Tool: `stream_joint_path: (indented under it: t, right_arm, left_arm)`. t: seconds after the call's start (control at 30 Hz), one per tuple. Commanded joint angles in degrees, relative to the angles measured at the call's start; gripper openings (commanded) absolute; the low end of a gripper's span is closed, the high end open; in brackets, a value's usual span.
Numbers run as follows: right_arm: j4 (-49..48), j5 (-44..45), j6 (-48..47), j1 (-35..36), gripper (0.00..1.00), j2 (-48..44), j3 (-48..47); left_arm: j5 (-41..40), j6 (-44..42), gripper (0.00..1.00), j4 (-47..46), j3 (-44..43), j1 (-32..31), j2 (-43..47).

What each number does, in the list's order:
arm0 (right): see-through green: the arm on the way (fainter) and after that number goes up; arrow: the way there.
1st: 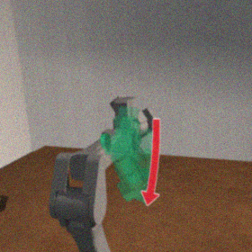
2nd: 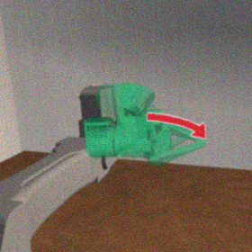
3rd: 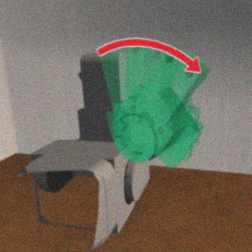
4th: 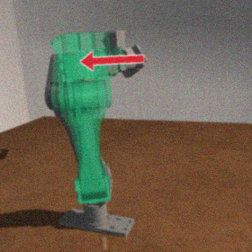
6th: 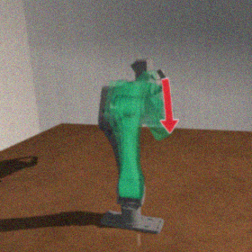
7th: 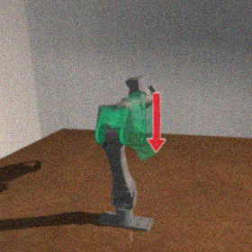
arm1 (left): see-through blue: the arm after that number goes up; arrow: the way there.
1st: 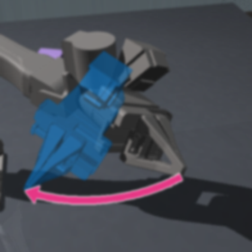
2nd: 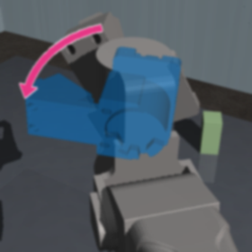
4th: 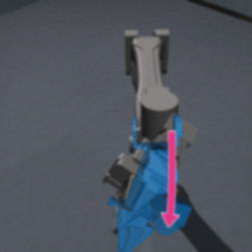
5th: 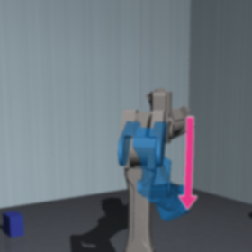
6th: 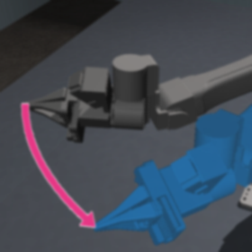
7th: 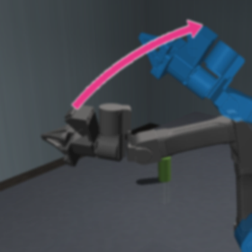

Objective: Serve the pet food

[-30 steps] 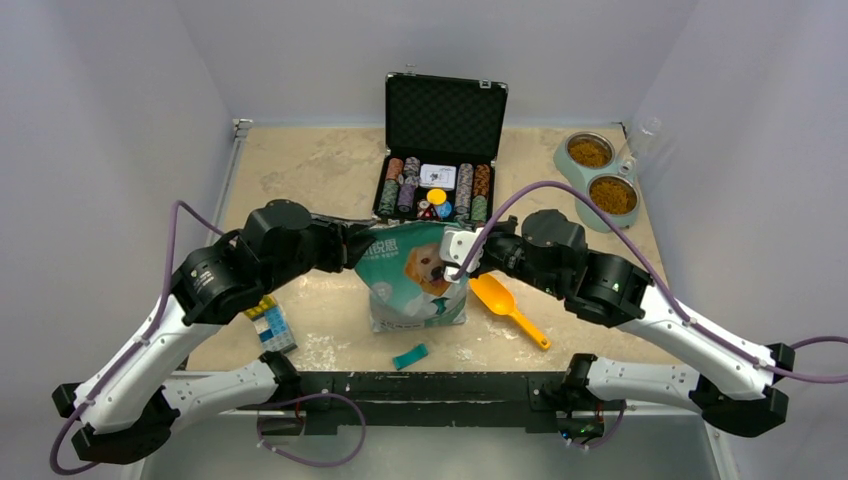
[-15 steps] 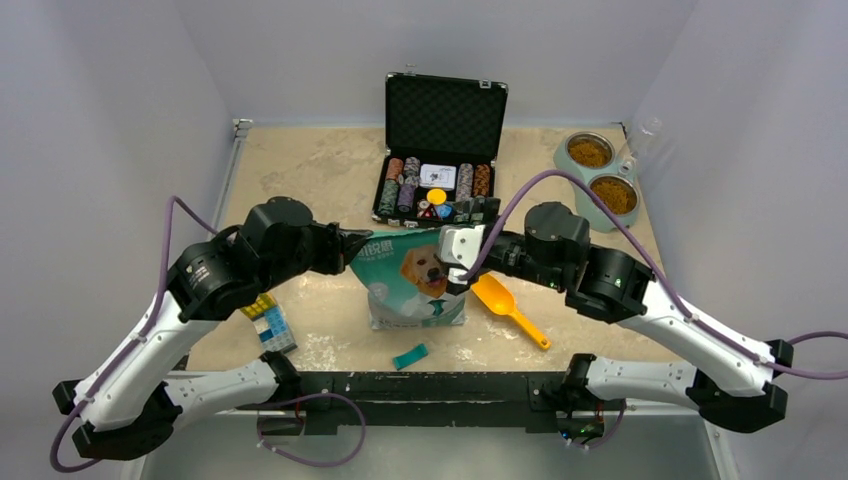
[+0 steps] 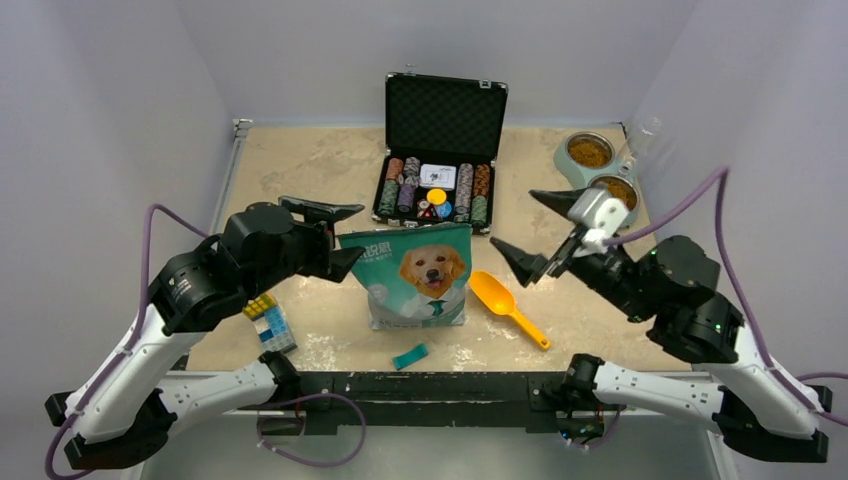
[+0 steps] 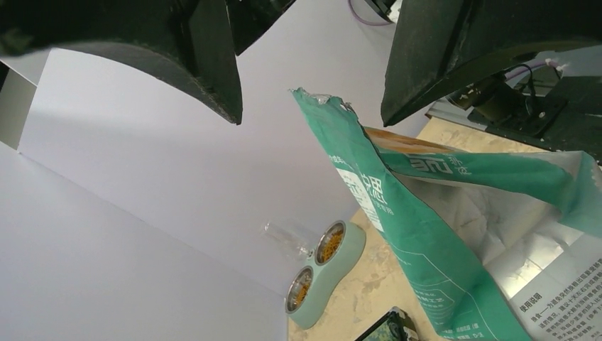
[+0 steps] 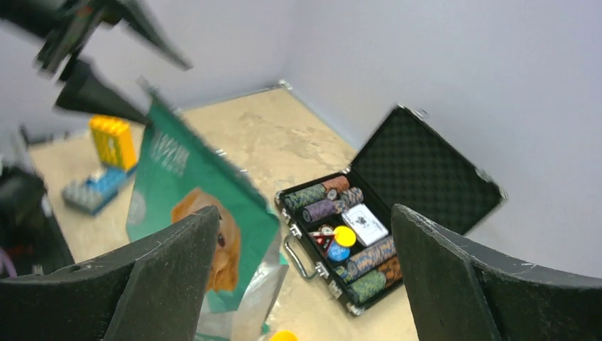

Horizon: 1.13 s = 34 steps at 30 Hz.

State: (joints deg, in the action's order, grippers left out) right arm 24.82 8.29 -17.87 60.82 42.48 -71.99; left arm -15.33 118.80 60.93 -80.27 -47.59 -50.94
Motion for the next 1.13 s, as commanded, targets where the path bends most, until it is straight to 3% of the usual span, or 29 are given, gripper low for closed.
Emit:
stream_joint_path:
  t: [0.0, 0.27, 0.57, 0.8, 1.1]
  right_arm:
    - [1.2, 21.9, 19.4, 0.1, 0.94, -0.9, -2.7]
    - [15.5, 36.9, 29.5, 0.1, 0.97, 1.0, -10.2]
    - [24.1, 46.9, 33.0, 0.1, 0.99, 8.2, -21.6]
    - [16.2, 47.1, 26.5, 0.1, 0.99, 4.6, -21.0]
    - [7.7, 44.1, 18.2, 0.1, 0.99, -0.3, -17.3]
  left_arm:
    - [-2.0, -4.7, 0.76, 0.0, -3.1, 0.3, 2.1]
    - [-13.0, -23.3, 0.69, 2.7, -12.2, 0.3, 5.7]
    - [-21.9, -57.4, 0.73, -5.2, -26.1, 0.3, 2.8]
    - [-25.5, -75.2, 0.75, -7.6, -32.5, 0.3, 1.1]
    - [-30.2, -83.2, 0.78, -8.0, -34.9, 0.3, 1.8]
